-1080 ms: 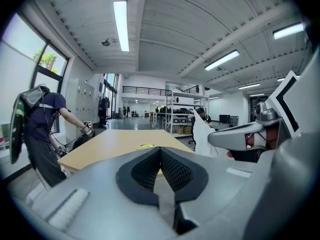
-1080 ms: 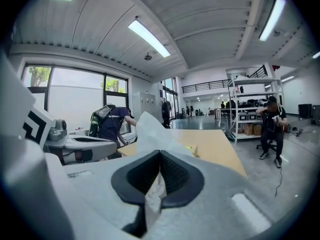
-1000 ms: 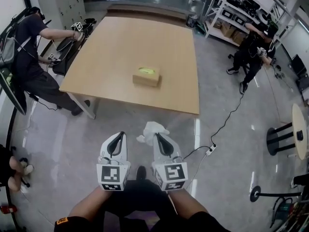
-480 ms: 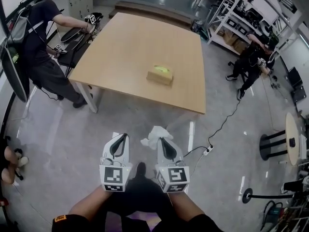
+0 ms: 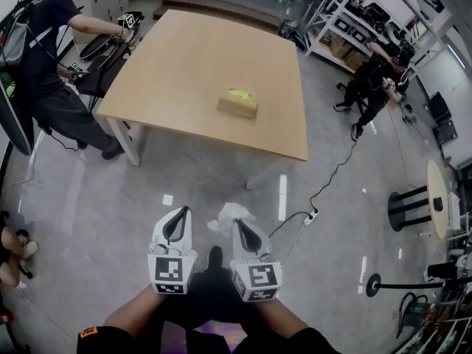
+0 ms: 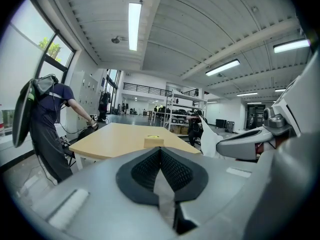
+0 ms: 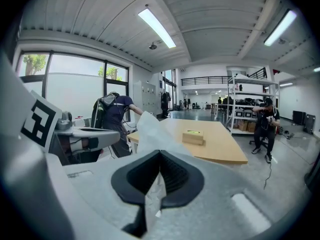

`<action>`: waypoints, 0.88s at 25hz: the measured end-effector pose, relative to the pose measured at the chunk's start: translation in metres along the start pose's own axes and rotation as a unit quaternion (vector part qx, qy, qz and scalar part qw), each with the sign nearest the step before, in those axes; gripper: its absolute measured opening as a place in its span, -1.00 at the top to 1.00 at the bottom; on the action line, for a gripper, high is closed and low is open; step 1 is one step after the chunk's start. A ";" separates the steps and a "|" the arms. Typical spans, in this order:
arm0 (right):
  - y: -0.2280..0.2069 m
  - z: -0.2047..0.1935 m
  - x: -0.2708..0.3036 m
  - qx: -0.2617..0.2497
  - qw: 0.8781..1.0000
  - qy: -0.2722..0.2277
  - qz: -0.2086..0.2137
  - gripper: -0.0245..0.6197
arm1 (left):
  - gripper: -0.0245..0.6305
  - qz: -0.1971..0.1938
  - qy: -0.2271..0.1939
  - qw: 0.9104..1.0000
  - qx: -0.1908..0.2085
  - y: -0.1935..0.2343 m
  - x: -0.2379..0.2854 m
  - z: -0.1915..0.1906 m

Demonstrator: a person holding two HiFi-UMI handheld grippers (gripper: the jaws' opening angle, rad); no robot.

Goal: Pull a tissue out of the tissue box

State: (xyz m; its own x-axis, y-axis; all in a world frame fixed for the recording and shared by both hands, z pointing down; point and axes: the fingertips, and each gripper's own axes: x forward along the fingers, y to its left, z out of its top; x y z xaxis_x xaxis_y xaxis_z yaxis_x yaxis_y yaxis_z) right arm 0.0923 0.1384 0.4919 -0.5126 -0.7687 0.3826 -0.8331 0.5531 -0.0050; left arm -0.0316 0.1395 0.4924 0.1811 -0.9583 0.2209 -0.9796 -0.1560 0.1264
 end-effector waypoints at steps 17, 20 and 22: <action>-0.048 0.005 0.002 0.009 1.000 -0.015 0.008 0.94 | 0.87 0.016 -0.005 1.000 0.017 -0.030 0.029 0.013; -0.054 0.006 0.005 0.013 1.000 -0.015 0.007 0.94 | 0.87 0.021 -0.005 1.000 0.013 -0.029 0.033 0.016; -0.055 0.006 0.007 0.013 1.000 -0.017 0.009 0.95 | 0.87 0.025 -0.007 1.000 0.015 -0.026 0.034 0.012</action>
State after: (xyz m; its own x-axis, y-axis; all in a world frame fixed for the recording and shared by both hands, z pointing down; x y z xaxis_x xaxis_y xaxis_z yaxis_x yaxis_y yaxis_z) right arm 0.1328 0.1005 0.4895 -0.5338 -0.7693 0.3511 -0.8288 0.5584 -0.0364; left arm -0.0009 0.1084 0.4845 0.1310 -0.9684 0.2122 -0.9896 -0.1149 0.0868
